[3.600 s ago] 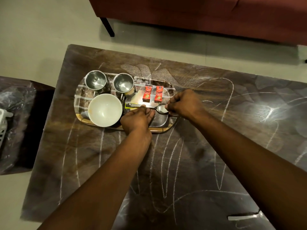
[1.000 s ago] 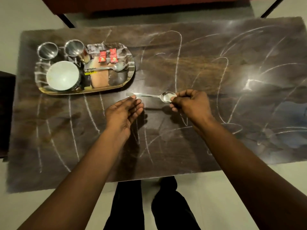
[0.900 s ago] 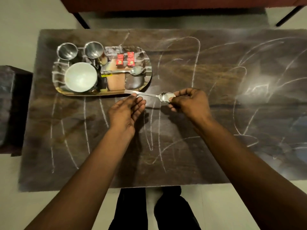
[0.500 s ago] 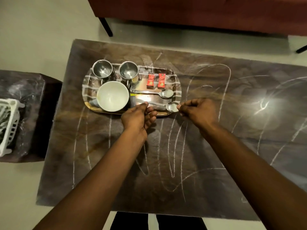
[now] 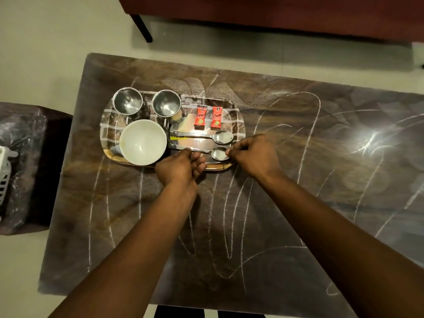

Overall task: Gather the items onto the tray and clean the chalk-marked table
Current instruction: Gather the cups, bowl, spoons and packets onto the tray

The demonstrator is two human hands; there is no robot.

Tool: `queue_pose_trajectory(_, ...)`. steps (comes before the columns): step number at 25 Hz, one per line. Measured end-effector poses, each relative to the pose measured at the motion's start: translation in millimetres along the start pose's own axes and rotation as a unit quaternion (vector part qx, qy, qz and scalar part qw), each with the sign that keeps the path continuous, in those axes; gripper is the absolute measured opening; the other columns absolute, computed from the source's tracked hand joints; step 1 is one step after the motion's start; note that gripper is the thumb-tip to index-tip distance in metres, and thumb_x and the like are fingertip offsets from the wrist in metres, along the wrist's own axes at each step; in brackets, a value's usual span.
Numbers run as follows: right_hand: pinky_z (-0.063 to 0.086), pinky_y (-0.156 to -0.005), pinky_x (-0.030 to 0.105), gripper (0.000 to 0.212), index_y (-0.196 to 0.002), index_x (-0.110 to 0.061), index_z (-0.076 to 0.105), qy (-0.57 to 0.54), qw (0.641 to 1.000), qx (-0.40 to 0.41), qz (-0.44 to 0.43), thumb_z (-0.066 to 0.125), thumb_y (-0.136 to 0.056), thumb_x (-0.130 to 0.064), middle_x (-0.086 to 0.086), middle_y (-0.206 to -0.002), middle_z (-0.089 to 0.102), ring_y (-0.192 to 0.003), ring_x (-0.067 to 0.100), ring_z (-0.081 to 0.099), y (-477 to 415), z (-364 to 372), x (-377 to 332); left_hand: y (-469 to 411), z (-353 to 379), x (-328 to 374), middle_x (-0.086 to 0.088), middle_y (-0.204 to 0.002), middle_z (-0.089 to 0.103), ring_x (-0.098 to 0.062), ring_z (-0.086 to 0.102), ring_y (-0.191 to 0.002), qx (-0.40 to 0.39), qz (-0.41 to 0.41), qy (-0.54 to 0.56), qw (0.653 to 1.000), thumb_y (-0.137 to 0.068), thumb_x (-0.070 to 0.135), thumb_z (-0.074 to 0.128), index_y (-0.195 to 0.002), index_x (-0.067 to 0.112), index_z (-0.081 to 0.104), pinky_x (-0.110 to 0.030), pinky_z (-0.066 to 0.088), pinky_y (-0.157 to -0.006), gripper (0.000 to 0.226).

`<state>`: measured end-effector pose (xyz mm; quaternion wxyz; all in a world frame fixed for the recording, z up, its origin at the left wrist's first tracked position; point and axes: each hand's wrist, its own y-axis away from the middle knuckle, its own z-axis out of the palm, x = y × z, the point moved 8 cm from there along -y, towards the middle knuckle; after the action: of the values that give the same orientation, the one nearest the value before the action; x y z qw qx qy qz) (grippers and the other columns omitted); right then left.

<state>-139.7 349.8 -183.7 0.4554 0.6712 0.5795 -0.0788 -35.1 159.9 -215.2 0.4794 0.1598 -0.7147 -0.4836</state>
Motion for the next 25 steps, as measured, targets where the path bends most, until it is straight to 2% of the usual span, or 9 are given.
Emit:
queue_pose_trajectory(5, 0.040, -0.051, 0.004, 0.007, -0.084, -0.016, 0.083, 0.027, 0.999, 0.007, -0.033, 0.082, -0.090, -0.018, -0.007, -0.079, 0.077, -0.066, 0.000, 0.068, -7, -2, -6, 0, 2, 0, -0.014, -0.074, 0.073, -0.013, 0.072, -0.043, 0.017, 0.016, 0.013, 1.000, -0.104, 0.005, 0.065, -0.119, -0.012, 0.068, -0.022, 0.058, -0.042, 0.023)
queue_pose_trajectory(10, 0.042, -0.052, 0.004, 0.008, -0.085, -0.017, 0.080, 0.017, 0.999, 0.005, -0.042, 0.083, -0.090, -0.021, -0.010, -0.077, 0.075, -0.065, -0.001, 0.066, -1, -3, -6, 2, -3, 0, -0.019, -0.079, 0.076, -0.016, 0.074, -0.047, 0.034, 0.020, 0.041, 0.998, -0.100, 0.002, 0.070, -0.115, -0.015, 0.070, -0.022, 0.060, -0.046, 0.022)
queue_pose_trajectory(12, 0.044, -0.054, 0.004, 0.010, -0.086, -0.017, 0.080, -0.006, 0.999, 0.014, -0.041, 0.084, -0.090, -0.024, -0.010, -0.078, 0.075, -0.065, -0.002, 0.066, 3, -7, -7, 12, -10, 2, -0.018, -0.077, 0.076, -0.014, 0.072, -0.046, 0.034, 0.023, 0.037, 0.998, -0.097, 0.006, 0.076, -0.108, -0.013, 0.074, -0.020, 0.055, -0.043, 0.021)
queue_pose_trajectory(14, 0.049, -0.059, 0.008, 0.010, -0.088, -0.019, 0.078, -0.028, 0.998, 0.040, -0.042, 0.083, -0.091, -0.027, -0.010, -0.079, 0.076, -0.068, -0.001, 0.070, 5, -16, -8, 29, -19, 5, -0.008, -0.063, 0.071, -0.009, 0.059, -0.037, 0.036, 0.045, 0.000, 0.998, -0.095, 0.012, 0.077, -0.091, -0.003, 0.076, -0.019, 0.043, -0.035, 0.016)
queue_pose_trajectory(17, 0.053, -0.061, 0.018, 0.008, -0.097, -0.023, 0.072, -0.039, 0.995, 0.080, -0.033, 0.079, -0.094, -0.028, -0.007, -0.080, 0.075, -0.072, 0.004, 0.072, 4, -30, -3, 45, -46, 46, 0.004, -0.046, 0.059, -0.010, 0.048, -0.036, 0.045, 0.204, -0.032, 0.977, -0.093, 0.016, 0.071, -0.062, 0.018, 0.070, -0.024, 0.040, -0.044, 0.031)
queue_pose_trajectory(19, 0.062, -0.072, 0.033, 0.013, -0.104, -0.024, 0.068, -0.035, 0.996, 0.079, -0.027, 0.077, -0.095, -0.029, -0.004, -0.089, 0.074, -0.081, 0.015, 0.074, -2, -32, -1, 40, -79, 97, 0.005, -0.051, 0.059, -0.005, 0.052, -0.046, 0.096, 0.336, -0.065, 0.935, -0.089, 0.019, 0.067, -0.055, 0.023, 0.064, -0.026, 0.045, -0.054, 0.035)
queue_pose_trajectory(21, 0.065, -0.083, 0.046, 0.016, -0.109, -0.024, 0.068, -0.035, 0.998, 0.060, -0.011, 0.075, -0.096, -0.029, -0.003, -0.094, 0.075, -0.087, 0.018, 0.075, -11, -27, 0, 17, -115, 146, 0.002, -0.065, 0.064, 0.001, 0.059, -0.057, 0.167, 0.409, -0.102, 0.891, -0.091, 0.022, 0.065, -0.066, 0.028, 0.066, -0.028, 0.053, -0.058, 0.025)
queue_pose_trajectory(22, 0.065, -0.086, 0.048, 0.014, -0.109, -0.024, 0.069, -0.042, 0.998, 0.047, -0.002, 0.074, -0.098, -0.028, -0.002, -0.096, 0.077, -0.088, 0.018, 0.076, -14, -24, 0, -1, -131, 166, -0.001, -0.078, 0.071, -0.003, 0.066, -0.068, 0.194, 0.415, -0.133, 0.879, -0.091, 0.027, 0.065, -0.080, 0.025, 0.073, -0.031, 0.060, -0.067, 0.014)
queue_pose_trajectory(25, 0.065, -0.087, 0.046, 0.007, -0.104, -0.025, 0.071, -0.088, 0.996, 0.026, 0.020, 0.074, -0.099, -0.020, 0.001, -0.097, 0.079, -0.090, 0.019, 0.078, -23, -18, -1, -62, -145, 184, -0.003, -0.117, 0.078, -0.020, 0.075, -0.103, 0.161, 0.310, -0.264, 0.899, -0.092, 0.032, 0.071, -0.129, 0.019, 0.075, -0.037, 0.063, -0.096, 0.039)
